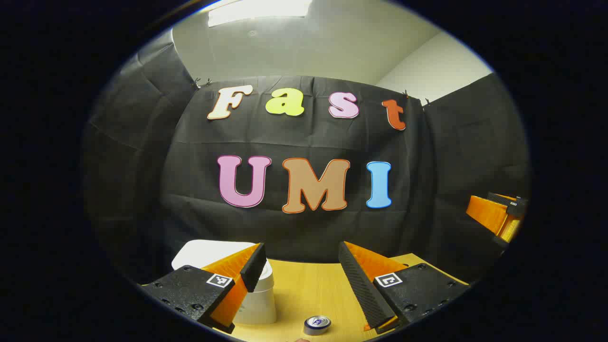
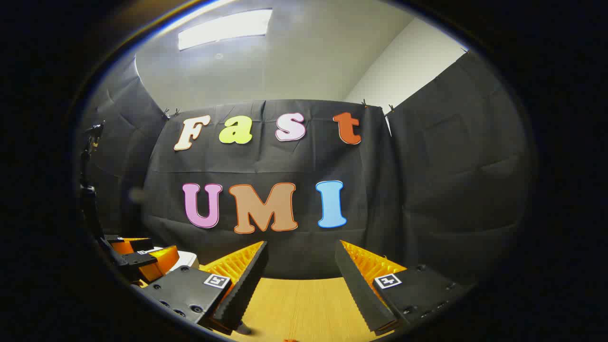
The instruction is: Press the lid of the desktop garbage bin to open it, pick up the crumpled paper on the desktop and throw it into the bin, then pick up the pop can on the desktop and drop it into the bin, and finally close the garbage bin lid.
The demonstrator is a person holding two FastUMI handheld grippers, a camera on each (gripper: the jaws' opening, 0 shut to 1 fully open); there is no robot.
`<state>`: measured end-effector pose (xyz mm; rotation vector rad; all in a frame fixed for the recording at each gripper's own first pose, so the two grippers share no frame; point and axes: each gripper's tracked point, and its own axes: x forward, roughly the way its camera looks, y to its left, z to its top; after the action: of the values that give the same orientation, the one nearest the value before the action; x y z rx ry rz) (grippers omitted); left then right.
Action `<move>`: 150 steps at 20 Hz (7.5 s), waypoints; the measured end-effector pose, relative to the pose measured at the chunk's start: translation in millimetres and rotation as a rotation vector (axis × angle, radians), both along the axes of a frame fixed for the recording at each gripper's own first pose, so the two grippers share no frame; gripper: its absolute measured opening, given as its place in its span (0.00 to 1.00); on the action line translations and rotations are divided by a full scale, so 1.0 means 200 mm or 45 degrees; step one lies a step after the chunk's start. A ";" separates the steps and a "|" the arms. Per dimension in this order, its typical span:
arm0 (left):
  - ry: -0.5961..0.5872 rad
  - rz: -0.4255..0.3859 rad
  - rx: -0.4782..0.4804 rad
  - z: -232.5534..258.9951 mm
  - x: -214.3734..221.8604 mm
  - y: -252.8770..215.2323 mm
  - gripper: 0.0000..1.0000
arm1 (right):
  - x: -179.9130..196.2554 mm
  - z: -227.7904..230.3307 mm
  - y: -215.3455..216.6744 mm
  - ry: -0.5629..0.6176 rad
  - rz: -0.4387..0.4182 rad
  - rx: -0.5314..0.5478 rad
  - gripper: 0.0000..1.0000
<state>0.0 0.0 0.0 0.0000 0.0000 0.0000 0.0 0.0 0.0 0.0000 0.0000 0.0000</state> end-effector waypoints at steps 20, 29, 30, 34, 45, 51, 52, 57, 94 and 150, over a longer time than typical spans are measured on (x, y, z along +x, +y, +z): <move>0.028 0.047 0.042 -0.04 0.00 0.02 0.93 | 0.05 -0.06 0.06 0.048 0.099 -0.018 0.94; 0.019 0.018 0.046 -0.03 0.01 -0.02 0.93 | 0.06 -0.06 0.02 0.050 0.076 -0.010 0.94; 0.020 0.017 0.046 -0.03 0.01 -0.03 0.93 | 0.06 -0.06 0.01 0.050 0.069 -0.010 0.94; 0.014 0.010 0.043 -0.03 0.02 -0.03 0.93 | 0.06 -0.08 0.00 0.062 0.062 -0.003 0.94; -0.011 -0.022 0.065 -0.01 0.04 -0.07 0.93 | 0.08 -0.10 -0.03 0.073 0.042 0.007 0.94; -0.012 -0.044 0.057 0.00 0.05 -0.09 0.92 | 0.08 -0.10 -0.04 0.074 0.036 -0.001 0.96; -0.011 -0.048 0.056 0.00 0.05 -0.09 0.90 | 0.09 -0.10 -0.04 0.076 0.034 0.000 0.96; -0.009 -0.079 0.054 0.00 0.04 -0.11 0.68 | 0.08 -0.11 -0.04 0.081 0.032 -0.005 0.94; 0.270 0.396 0.119 -0.53 0.25 0.75 0.00 | 0.10 -0.23 0.02 0.158 0.019 -0.060 0.96; 0.077 0.070 0.104 -0.13 -0.20 0.24 0.91 | -0.09 -2.03 0.14 1.159 0.293 -0.336 0.96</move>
<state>-40.4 48.7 -25.6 0.0816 0.0608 0.0551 -17.1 27.2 -405.7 -0.2641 0.9103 0.2300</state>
